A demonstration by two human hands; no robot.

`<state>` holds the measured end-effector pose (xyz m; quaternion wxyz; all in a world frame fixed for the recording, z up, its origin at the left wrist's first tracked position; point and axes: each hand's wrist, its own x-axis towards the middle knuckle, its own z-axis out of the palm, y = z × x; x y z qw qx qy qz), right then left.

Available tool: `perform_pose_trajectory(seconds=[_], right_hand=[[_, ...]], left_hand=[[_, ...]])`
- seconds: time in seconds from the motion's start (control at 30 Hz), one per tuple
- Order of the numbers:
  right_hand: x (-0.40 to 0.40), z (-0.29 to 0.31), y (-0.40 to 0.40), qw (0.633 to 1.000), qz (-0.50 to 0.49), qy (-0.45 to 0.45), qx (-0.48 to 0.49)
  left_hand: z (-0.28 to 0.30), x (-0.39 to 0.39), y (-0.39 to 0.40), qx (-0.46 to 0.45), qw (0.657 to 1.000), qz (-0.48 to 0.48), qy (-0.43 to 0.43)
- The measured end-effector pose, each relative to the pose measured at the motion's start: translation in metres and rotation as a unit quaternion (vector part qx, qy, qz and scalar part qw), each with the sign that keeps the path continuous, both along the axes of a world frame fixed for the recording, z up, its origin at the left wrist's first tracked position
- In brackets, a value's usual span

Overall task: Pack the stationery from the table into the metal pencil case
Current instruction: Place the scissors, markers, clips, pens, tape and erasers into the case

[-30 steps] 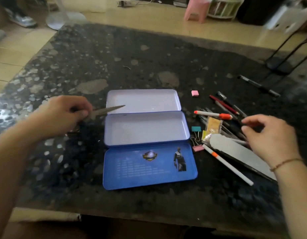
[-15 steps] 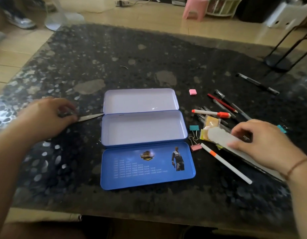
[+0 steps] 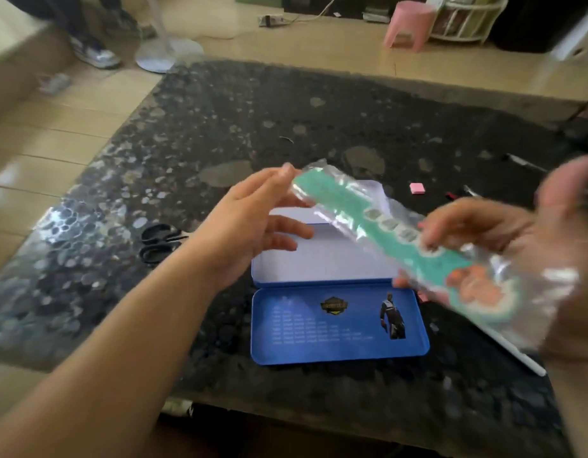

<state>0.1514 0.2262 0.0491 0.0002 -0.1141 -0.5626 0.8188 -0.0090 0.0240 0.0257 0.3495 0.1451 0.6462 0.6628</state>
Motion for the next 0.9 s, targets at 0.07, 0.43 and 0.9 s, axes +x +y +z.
perform_pose_trajectory(seconds=[0.07,0.43,0.9], right_hand=[[-0.006,-0.005,-0.003,0.991,0.077,-0.027,0.106],[-0.037,-0.052,0.019,0.861,-0.127,-0.123,0.477],[-0.053,-0.081,-0.001,0.739,-0.186,-0.098,0.641]], left_hand=[[-0.004,-0.003,-0.004,-0.014,1.000,-0.007,0.018],[-0.027,-0.015,-0.022,-0.343,0.893,-0.033,0.291],[-0.046,-0.012,-0.012,-0.392,0.811,0.008,0.433]])
